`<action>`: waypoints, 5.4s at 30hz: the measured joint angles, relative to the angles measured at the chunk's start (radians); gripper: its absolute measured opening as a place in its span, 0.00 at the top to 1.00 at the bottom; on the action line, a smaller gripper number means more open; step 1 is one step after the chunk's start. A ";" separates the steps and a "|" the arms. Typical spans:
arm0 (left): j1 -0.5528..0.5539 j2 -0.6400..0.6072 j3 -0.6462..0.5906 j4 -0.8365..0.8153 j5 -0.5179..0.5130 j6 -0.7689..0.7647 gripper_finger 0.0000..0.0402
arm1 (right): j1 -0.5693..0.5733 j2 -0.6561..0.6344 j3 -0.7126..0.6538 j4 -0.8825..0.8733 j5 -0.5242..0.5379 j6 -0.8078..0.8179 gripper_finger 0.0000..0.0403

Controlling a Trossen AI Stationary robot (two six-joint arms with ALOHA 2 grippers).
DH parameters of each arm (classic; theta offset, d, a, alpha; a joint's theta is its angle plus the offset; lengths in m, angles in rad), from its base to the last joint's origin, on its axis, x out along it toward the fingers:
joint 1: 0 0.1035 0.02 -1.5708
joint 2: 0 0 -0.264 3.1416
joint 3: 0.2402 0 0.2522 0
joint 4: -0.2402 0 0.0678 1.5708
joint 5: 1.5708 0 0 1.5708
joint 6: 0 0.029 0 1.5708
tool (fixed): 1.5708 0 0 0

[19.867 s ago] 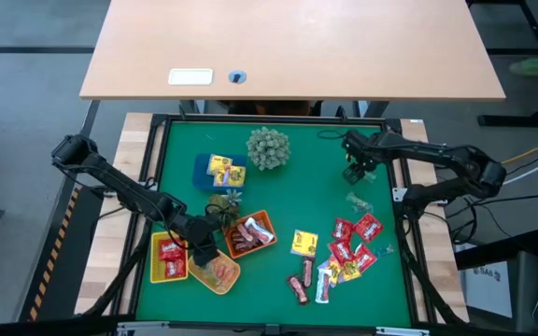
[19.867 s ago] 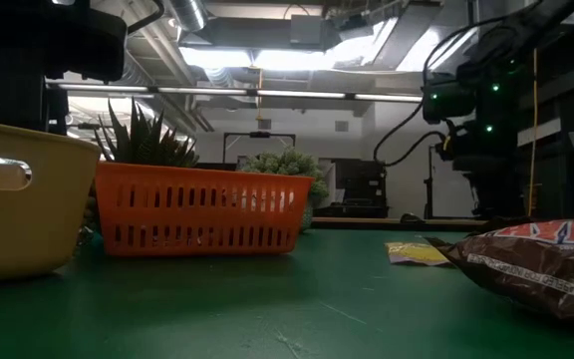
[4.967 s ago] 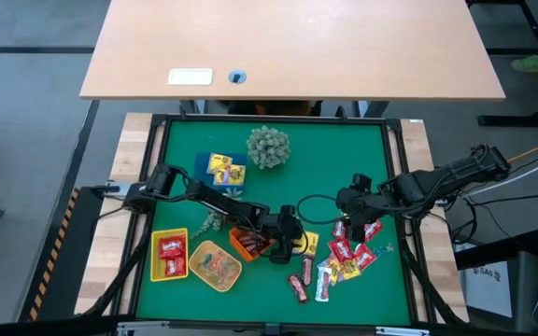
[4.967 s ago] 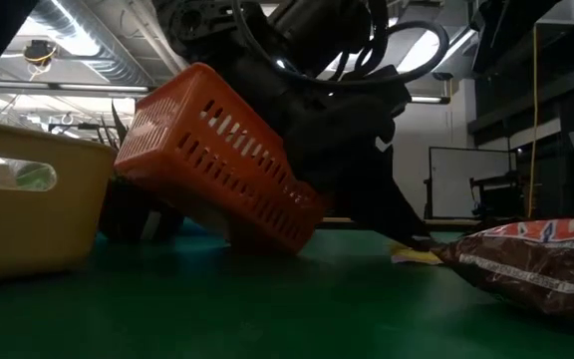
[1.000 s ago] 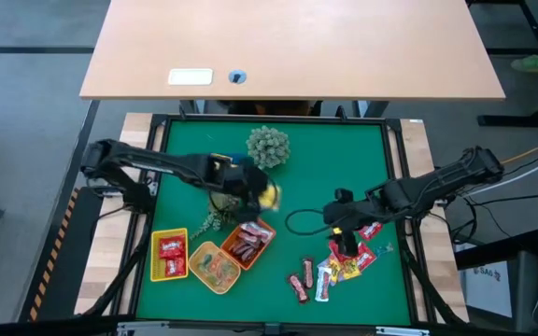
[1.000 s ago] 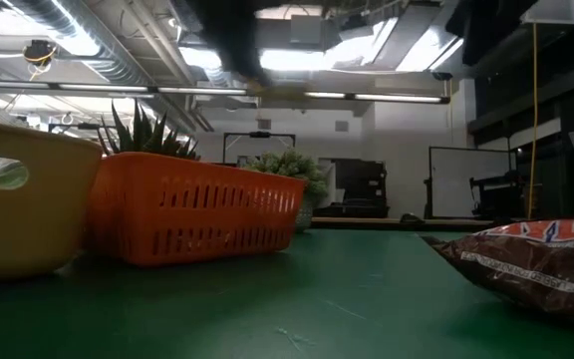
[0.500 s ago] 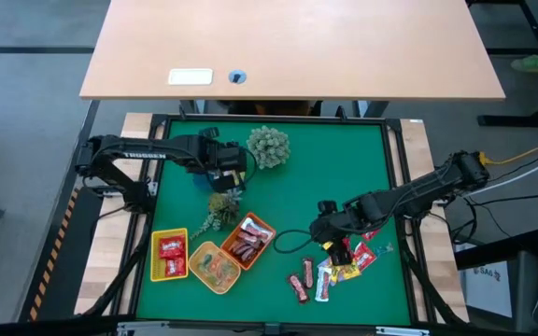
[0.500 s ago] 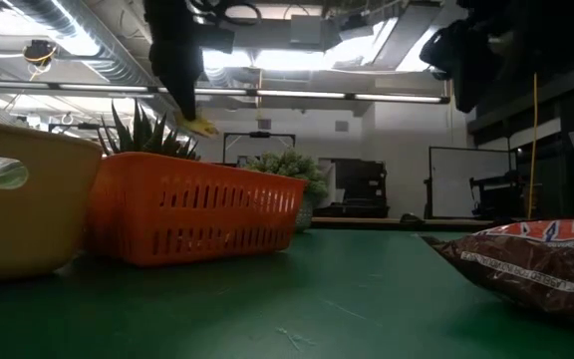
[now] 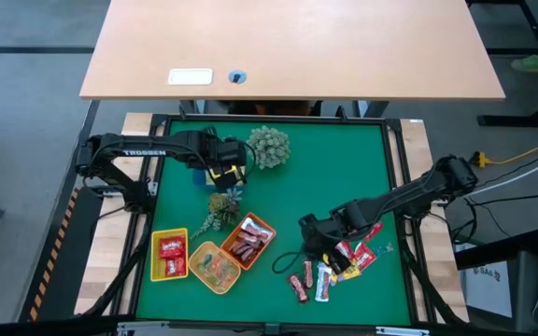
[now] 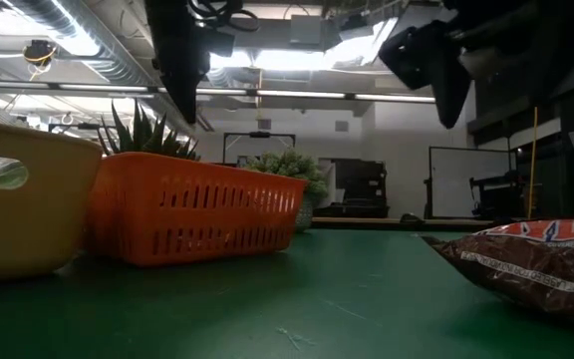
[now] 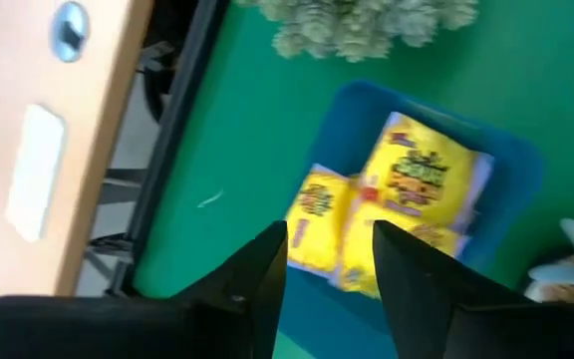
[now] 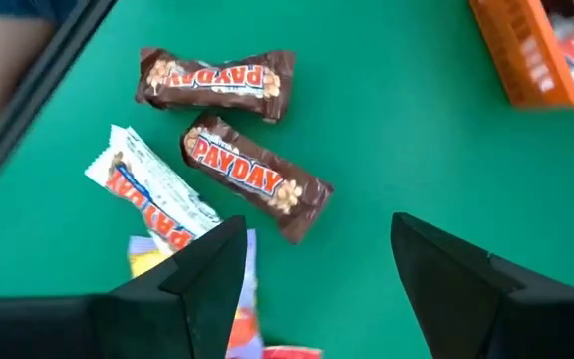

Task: Sort candy
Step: Put the brown chocolate into the orange bin, then put the red candy into the yellow bin

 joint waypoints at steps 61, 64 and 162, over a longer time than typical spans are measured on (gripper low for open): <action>-0.001 0.000 0.000 0.025 0.062 0.001 0.66 | -0.003 0.278 0.306 -0.121 0.208 -0.404 0.94; -0.001 0.000 0.000 0.025 0.062 0.001 0.66 | -0.020 0.278 0.338 -0.046 0.301 -0.447 0.96; -0.019 0.000 0.000 0.116 0.062 0.004 0.66 | -0.093 0.280 -0.026 -0.440 0.237 0.349 0.93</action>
